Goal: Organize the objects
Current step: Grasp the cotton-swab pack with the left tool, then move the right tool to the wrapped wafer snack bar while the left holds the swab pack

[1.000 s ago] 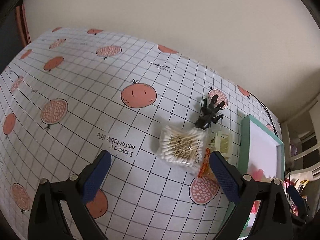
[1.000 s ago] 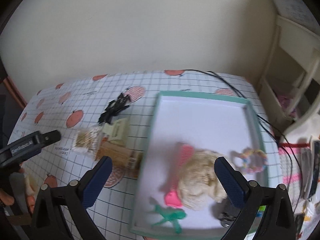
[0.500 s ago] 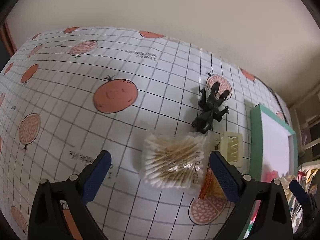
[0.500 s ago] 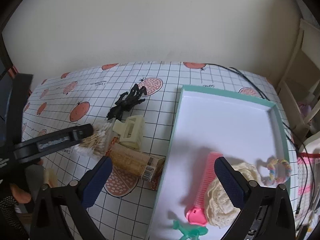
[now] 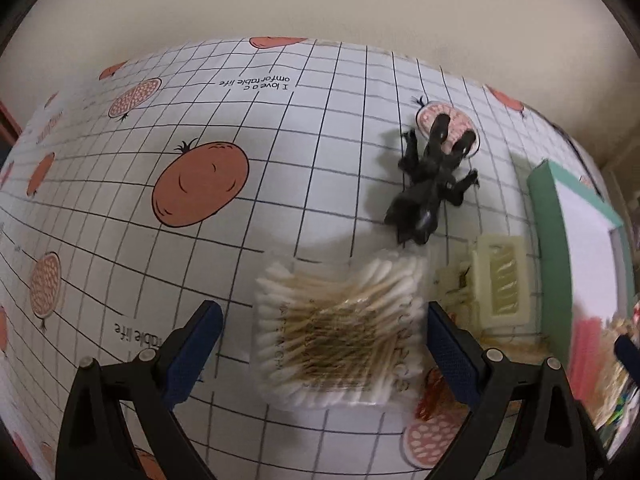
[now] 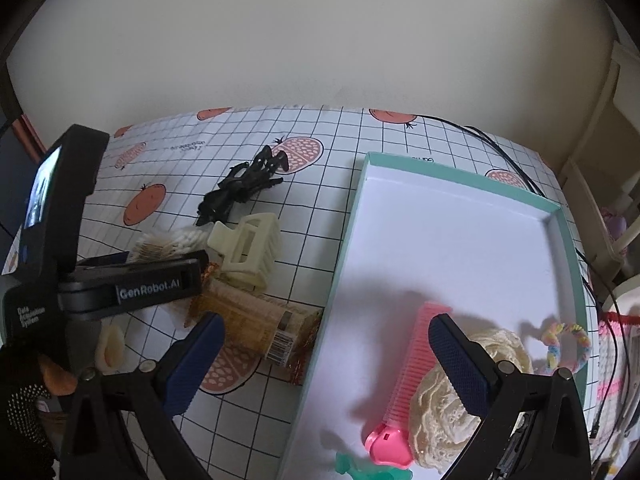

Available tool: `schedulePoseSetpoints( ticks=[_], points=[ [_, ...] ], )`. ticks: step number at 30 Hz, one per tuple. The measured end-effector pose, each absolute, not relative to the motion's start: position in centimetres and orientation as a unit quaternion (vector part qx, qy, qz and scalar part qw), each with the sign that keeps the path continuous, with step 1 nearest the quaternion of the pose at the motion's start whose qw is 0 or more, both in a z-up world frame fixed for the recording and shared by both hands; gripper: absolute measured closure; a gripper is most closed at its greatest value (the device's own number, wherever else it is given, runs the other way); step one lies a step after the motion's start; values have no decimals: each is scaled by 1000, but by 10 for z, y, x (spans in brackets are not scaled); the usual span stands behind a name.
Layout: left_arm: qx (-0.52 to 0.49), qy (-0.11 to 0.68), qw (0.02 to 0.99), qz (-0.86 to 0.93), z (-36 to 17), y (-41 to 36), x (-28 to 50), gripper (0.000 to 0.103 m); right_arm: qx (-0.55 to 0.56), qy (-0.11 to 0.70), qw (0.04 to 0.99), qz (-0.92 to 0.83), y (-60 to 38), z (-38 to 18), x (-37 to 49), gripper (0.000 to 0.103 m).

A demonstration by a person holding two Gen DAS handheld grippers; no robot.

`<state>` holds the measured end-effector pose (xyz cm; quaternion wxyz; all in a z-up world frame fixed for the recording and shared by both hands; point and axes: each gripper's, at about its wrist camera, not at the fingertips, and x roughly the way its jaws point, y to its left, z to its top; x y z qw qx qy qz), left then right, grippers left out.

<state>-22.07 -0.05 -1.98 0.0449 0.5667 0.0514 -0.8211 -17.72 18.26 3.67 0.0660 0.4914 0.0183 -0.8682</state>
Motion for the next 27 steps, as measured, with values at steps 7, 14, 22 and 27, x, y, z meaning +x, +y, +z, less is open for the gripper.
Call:
schedulePoseSetpoints(
  ticks=[7, 14, 22, 27],
  points=[
    [573, 38, 46, -817, -18, -11, -212, 5, 495, 28, 79, -865, 170, 34, -176, 0],
    [564, 44, 39, -824, -11, -16, -205, 22, 494, 38, 94, -864, 158, 34, -175, 0],
    [562, 45, 25, -826, -11, -21, -197, 29, 493, 47, 110, -862, 147, 34, -174, 0],
    [568, 48, 31, -821, -11, -28, -192, 30, 494, 55, 121, -860, 138, 33, -173, 0]
  ],
)
